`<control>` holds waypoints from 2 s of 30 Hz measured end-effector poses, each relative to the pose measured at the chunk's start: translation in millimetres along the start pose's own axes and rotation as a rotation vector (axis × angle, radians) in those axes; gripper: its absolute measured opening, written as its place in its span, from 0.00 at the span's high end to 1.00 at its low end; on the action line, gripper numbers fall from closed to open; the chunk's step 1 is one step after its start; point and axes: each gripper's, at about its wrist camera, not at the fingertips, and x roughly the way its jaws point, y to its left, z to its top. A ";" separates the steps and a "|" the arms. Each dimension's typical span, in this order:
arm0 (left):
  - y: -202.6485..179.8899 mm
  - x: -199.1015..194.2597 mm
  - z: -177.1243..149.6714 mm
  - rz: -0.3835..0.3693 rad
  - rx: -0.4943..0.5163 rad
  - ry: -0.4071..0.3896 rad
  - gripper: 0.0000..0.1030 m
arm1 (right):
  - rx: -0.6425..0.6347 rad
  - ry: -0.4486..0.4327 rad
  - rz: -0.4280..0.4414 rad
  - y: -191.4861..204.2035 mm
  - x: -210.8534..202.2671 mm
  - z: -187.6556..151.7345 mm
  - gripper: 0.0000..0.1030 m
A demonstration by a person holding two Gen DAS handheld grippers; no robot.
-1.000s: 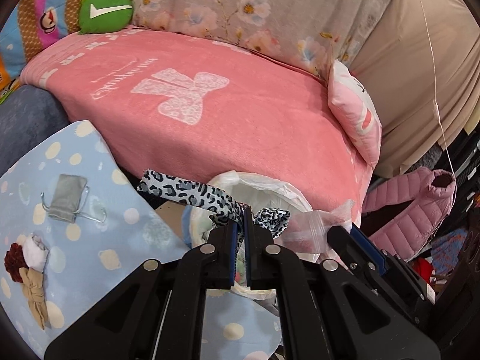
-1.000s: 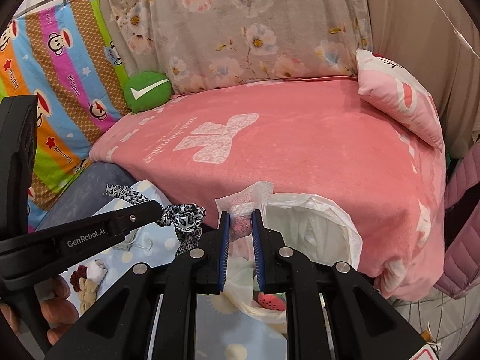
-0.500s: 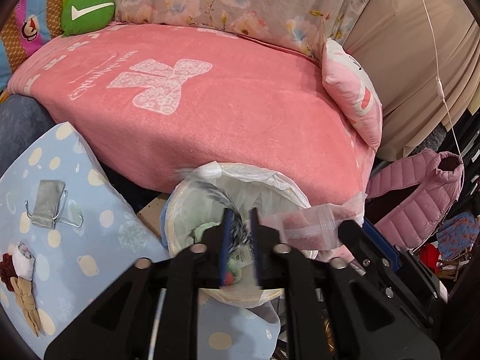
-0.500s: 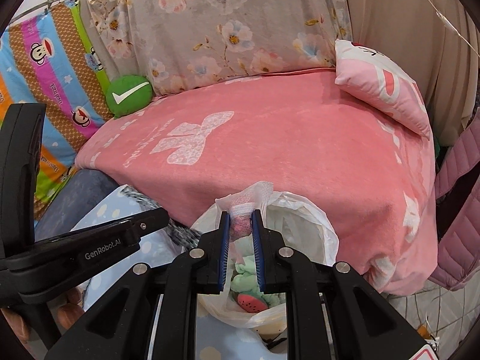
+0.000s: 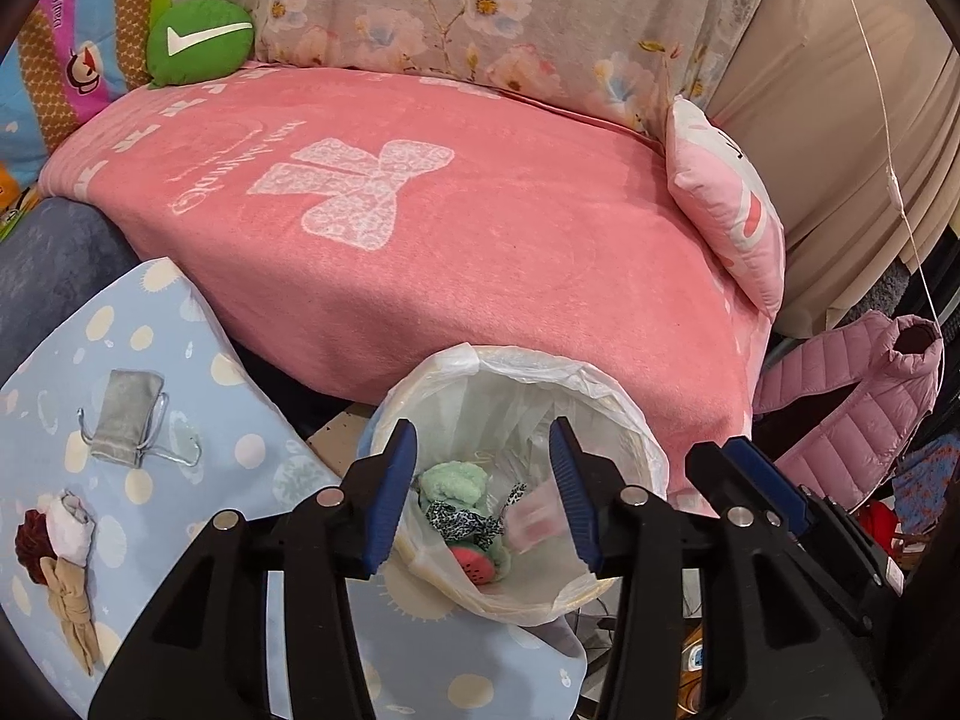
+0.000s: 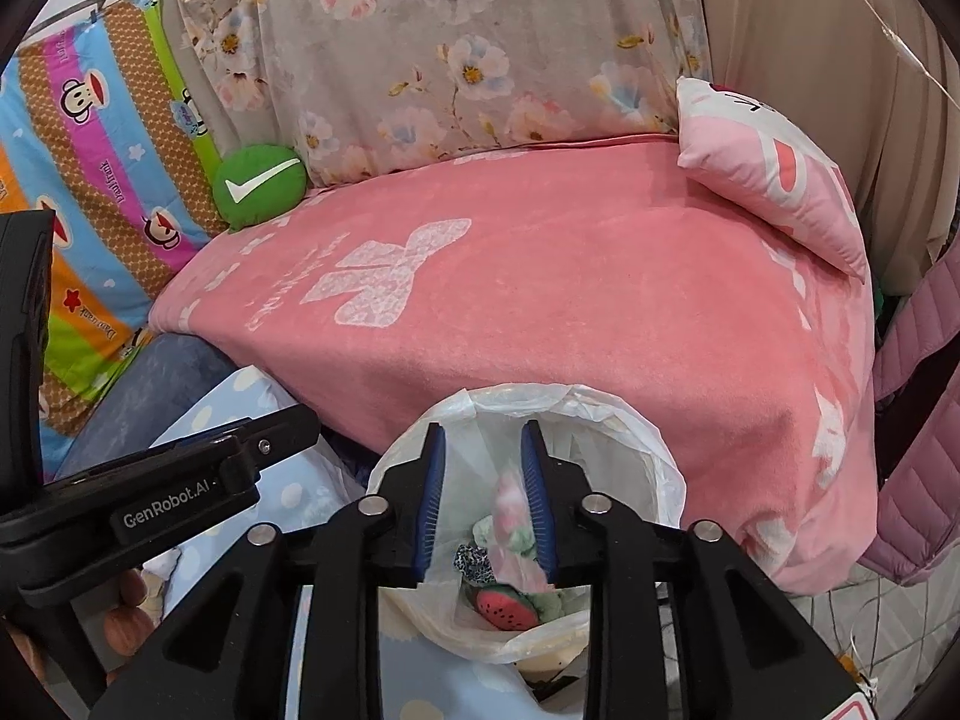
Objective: Organize soft objects
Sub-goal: 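Open both tools to drop the scrunchie and packet into the bin, then move both open tools back to the remaining items on the sheet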
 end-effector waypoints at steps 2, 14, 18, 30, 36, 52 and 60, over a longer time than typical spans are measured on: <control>4.4 -2.0 0.3 0.003 -0.007 -0.003 0.57 | -0.004 -0.003 0.005 3.2 -0.7 -0.2 0.68; 29.5 -16.0 -4.8 0.029 -0.039 -0.021 0.57 | -0.042 0.012 0.018 24.7 -1.7 -8.7 0.62; 41.3 -20.6 -9.6 0.043 -0.053 -0.024 0.57 | -0.054 0.020 0.024 33.2 -1.7 -13.2 0.61; 101.1 -39.4 -33.5 0.119 -0.122 -0.034 0.57 | -0.125 0.076 0.069 82.8 8.3 -36.8 0.61; 138.6 -51.6 -47.7 0.167 -0.169 -0.038 0.55 | -0.178 0.098 0.102 116.6 11.1 -48.3 0.61; 235.1 -81.3 -88.5 0.300 -0.305 -0.041 0.48 | -0.288 0.160 0.186 198.6 18.6 -87.6 0.50; 297.4 -99.5 -118.9 0.365 -0.421 -0.033 0.35 | -0.361 0.218 0.240 244.6 25.1 -118.1 0.50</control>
